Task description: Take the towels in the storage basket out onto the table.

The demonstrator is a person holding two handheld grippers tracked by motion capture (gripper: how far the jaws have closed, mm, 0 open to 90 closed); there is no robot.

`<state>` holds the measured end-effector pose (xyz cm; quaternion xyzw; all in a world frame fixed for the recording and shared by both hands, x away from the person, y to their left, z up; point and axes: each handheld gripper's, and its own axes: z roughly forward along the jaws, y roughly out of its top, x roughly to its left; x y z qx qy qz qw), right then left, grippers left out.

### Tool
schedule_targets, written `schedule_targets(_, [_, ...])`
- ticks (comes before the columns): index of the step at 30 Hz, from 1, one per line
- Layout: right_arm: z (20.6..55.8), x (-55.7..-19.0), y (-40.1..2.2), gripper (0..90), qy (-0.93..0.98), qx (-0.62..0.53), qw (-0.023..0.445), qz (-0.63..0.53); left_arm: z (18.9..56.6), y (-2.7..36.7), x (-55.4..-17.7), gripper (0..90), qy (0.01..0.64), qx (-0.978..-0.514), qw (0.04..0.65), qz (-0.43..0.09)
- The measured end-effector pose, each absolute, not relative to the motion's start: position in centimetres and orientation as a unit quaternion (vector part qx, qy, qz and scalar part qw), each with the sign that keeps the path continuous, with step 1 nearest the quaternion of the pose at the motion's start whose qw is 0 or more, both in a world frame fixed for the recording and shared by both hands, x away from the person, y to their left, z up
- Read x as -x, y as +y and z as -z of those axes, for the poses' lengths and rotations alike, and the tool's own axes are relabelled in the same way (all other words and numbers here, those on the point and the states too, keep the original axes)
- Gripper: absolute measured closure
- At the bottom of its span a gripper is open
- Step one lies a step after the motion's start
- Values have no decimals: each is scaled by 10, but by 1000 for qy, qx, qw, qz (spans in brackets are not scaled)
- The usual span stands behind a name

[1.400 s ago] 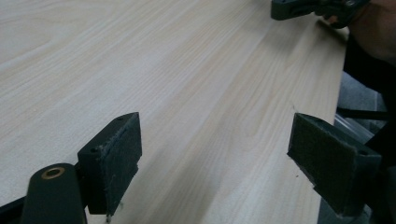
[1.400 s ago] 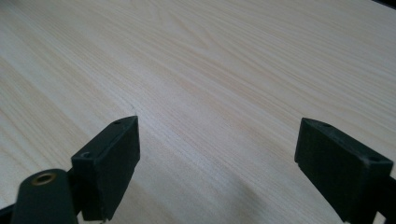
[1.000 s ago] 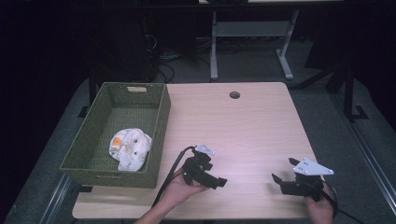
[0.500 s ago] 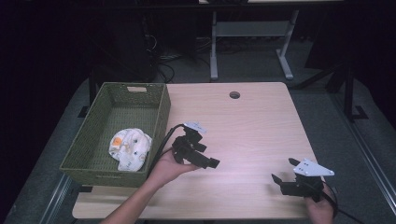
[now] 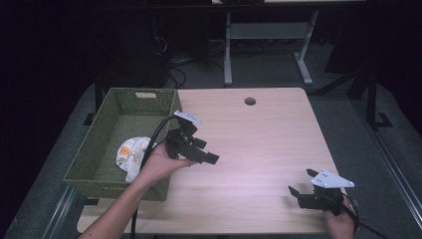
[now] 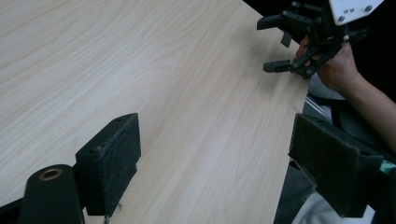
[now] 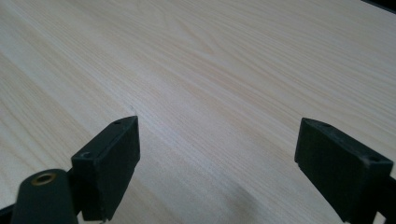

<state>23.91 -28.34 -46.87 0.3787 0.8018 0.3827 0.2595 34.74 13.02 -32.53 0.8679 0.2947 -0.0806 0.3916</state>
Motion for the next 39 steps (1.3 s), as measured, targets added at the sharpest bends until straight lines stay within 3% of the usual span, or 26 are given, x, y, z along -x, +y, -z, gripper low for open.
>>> schedule_targets(10, [468, -239, -285, 137, 801, -380, 260, -383, 305, 164, -354, 162, 312, -857, 404, 65])
schedule_targets(39, [468, -238, -284, 137, 802, -379, 260, -381, 315, 237, -368, 219, 371, -823, 421, 89])
